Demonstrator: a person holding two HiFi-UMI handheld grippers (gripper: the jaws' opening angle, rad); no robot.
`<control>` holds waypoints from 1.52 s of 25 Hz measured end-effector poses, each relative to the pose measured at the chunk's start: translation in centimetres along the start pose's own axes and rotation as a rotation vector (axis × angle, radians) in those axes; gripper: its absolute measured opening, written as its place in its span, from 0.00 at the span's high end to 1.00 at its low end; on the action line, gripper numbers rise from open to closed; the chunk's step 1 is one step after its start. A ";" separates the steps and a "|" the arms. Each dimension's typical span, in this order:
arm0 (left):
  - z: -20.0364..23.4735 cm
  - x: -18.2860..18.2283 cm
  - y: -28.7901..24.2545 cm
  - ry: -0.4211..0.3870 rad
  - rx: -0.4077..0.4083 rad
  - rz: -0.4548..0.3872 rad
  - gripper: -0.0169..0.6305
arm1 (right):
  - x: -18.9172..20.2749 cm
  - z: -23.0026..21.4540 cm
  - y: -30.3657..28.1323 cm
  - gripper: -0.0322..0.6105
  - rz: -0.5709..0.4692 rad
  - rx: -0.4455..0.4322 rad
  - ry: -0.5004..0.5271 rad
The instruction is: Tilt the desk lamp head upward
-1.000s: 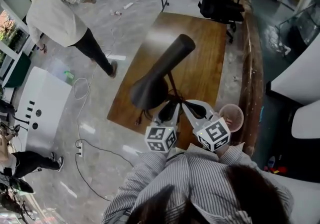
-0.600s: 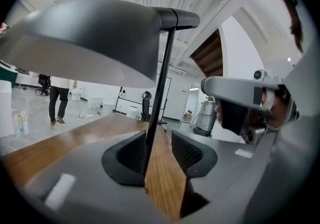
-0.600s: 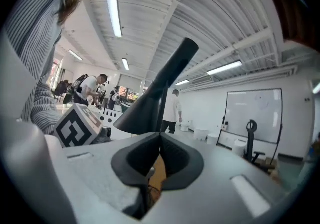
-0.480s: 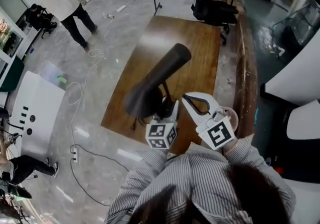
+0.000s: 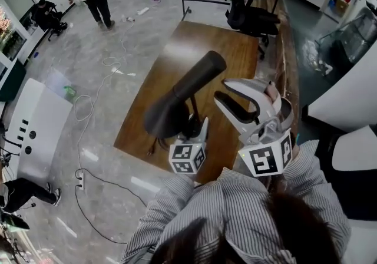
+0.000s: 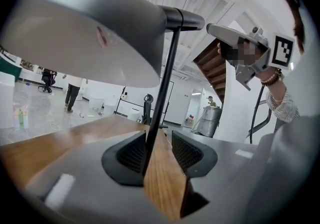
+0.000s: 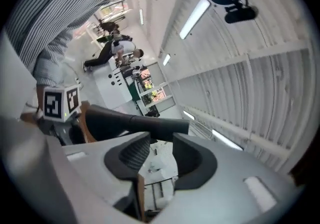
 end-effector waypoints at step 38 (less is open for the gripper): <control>0.8 0.5 0.1 0.018 0.007 -0.014 0.79 | -1.3 -2.4 -4.0 0.57 0.191 -0.146 0.893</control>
Point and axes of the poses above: the fingertips, and each gripper's own axes: y backward along the fingers, z to its left, x out of its underside, the point moved 7 cm from there along y, backward along the fingers, and after that the axes turned 9 degrees about -x, right-handed, at the moved point
